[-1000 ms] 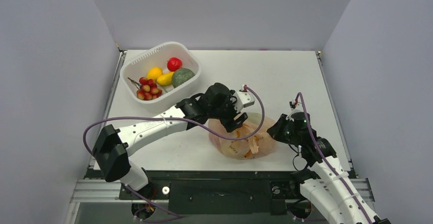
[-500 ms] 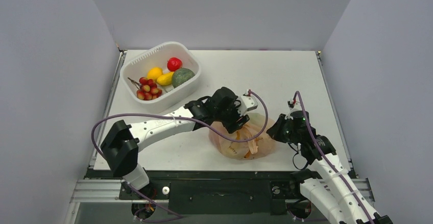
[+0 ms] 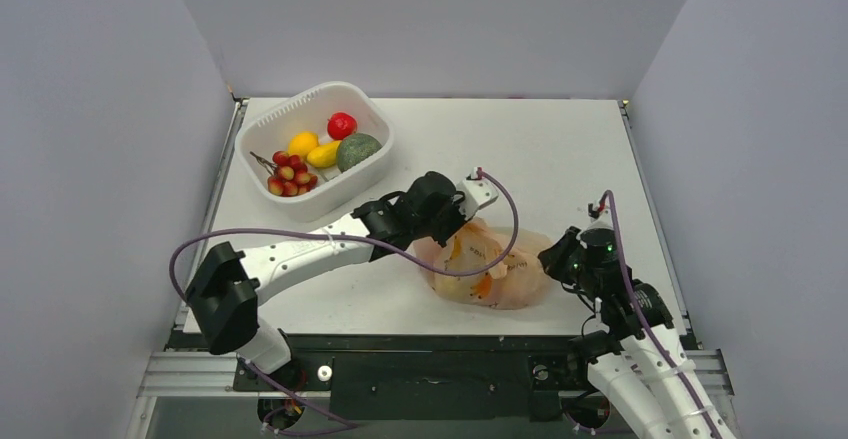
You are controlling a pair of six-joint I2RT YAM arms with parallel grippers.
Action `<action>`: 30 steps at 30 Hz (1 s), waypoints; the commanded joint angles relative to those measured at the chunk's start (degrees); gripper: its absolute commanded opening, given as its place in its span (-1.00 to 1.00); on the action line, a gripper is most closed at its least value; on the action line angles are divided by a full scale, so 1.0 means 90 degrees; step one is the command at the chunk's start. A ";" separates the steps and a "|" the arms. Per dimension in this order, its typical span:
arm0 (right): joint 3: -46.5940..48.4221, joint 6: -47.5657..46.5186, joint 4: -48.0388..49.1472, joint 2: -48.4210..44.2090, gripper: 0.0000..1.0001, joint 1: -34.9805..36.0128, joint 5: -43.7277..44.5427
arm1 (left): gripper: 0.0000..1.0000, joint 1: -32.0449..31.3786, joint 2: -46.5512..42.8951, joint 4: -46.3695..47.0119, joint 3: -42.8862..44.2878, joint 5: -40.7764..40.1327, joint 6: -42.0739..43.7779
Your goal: Take the fake fruits out of the plastic bag
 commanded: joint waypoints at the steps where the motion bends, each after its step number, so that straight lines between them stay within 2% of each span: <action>1: 0.0358 0.0301 -0.0253 -0.0316 -1.00 -0.0042 0.0844 | -1.00 0.0051 -0.0904 0.0971 -0.0367 -0.0718 -0.0007; 4: 0.0657 0.0037 -0.0394 -0.0101 -0.99 -0.0042 0.0659 | -1.00 0.0053 -0.1155 0.1159 -0.0544 -0.0714 0.0081; 6: 0.0925 -0.0249 -0.0489 -0.0058 -0.78 -0.0042 0.0553 | -1.00 0.0053 -0.1251 0.1228 -0.0602 -0.0657 0.0090; 9: 0.1392 -0.0607 -0.0533 -0.0104 -0.28 -0.0042 0.0104 | -1.00 0.0053 -0.1302 0.1295 -0.0647 -0.0385 0.0076; 12: 0.2053 -0.1023 -0.0525 0.0112 0.05 -0.0034 -0.0486 | -1.00 0.0061 -0.1306 0.1268 -0.0602 -0.0230 -0.0018; 15: 0.2171 -0.1334 -0.0105 0.0457 0.16 0.0048 -0.1710 | -1.00 0.0110 -0.1324 0.1275 -0.0578 -0.0078 -0.0125; 18: 0.1885 -0.1226 0.0552 0.0658 0.17 0.0544 -0.2154 | -1.00 0.0218 -0.1336 0.1309 -0.0567 0.0228 -0.0310; 23: 0.1583 -0.1100 0.1482 0.1096 0.18 0.2324 -0.0461 | -1.00 0.0344 -0.1325 0.1342 -0.0546 0.0500 -0.0487; 24: 0.1597 -0.1072 0.1506 0.1199 0.16 0.2498 -0.0185 | -1.00 0.0358 -0.1327 0.1345 -0.0543 0.0545 -0.0489; 28: 0.1787 -0.0913 0.1188 0.1754 0.01 0.3446 0.2503 | -1.00 0.0389 -0.1341 0.1339 -0.0529 0.0593 -0.0518; 30: 0.1749 -0.0848 0.1075 0.1852 -0.06 0.3651 0.3060 | -1.00 0.0408 -0.1379 0.1338 -0.0534 0.0607 -0.0529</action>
